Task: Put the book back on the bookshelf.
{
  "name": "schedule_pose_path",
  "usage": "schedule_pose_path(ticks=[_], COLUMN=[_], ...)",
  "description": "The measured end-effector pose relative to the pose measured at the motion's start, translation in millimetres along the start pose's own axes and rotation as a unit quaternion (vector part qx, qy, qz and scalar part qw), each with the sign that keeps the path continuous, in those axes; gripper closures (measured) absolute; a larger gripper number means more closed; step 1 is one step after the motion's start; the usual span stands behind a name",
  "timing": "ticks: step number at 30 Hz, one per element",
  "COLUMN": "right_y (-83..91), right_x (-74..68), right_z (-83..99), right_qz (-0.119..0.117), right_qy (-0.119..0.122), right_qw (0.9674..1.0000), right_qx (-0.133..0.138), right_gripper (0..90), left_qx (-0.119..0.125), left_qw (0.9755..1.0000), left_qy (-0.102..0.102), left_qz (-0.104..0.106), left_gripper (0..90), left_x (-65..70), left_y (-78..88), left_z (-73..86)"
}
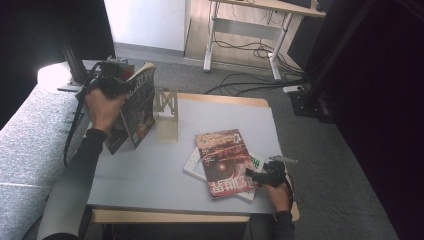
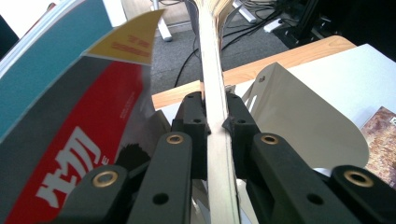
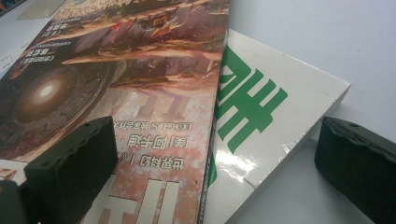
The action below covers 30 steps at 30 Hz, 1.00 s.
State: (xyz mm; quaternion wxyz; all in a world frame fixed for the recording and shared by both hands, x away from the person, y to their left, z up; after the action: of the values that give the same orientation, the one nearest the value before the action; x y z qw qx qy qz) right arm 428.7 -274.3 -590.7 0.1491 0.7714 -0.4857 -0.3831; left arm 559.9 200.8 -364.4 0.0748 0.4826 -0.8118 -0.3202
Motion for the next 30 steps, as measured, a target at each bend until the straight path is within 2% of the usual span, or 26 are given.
schedule_pose_path(ticks=[6, 14, 20, 25, 30], right_y=[0.0, -0.1, -0.1, -0.1, -0.1], right_x=[0.0, 0.1, 0.1, 0.1, 0.0], right_z=[0.0, -0.1, -0.1, -0.1, -0.1], right_qz=[0.0, 0.0, 0.0, 0.0, 0.0], right_qy=[0.0, 0.001, 0.001, 0.001, 0.0], right_qw=[1.0, 1.0, 1.0, 1.0, 1.0], right_qx=[0.0, 0.001, 0.001, 0.001, 0.001], right_gripper=[0.0, 0.0, 0.0, 0.0, 0.0], left_qx=[0.003, 0.027, 0.041, 0.056, 0.062], left_qw=[1.0, 0.9996, 0.999, 0.998, 0.9975], left_qy=[-0.001, -0.002, -0.003, 0.005, -0.002], left_qz=[0.006, 0.007, 0.015, 0.029, 0.033], left_gripper=[80.1, 72.1, 62.2, 53.2, 46.9], left_x=[-1.0, -1.2, 1.4, 3.6, 6.7], left_y=[1.5, 11.6, 20.3, 29.7, 39.5], left_z=[4.1, -1.1, -3.9, -7.4, -10.2])
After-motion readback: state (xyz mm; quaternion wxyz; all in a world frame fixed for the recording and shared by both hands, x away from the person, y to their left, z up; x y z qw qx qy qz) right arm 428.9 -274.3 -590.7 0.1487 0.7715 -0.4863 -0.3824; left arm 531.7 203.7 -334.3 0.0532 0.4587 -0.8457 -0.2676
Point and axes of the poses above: each handheld gripper's, and its own axes: y roughly backward along the jaws, z roughly out of its underside, x roughly to its right, the point moved 9 cm from there along -y, roughly forward along the jaws, and after that the axes turned 14 degrees about -y, right-handed, at the moved point
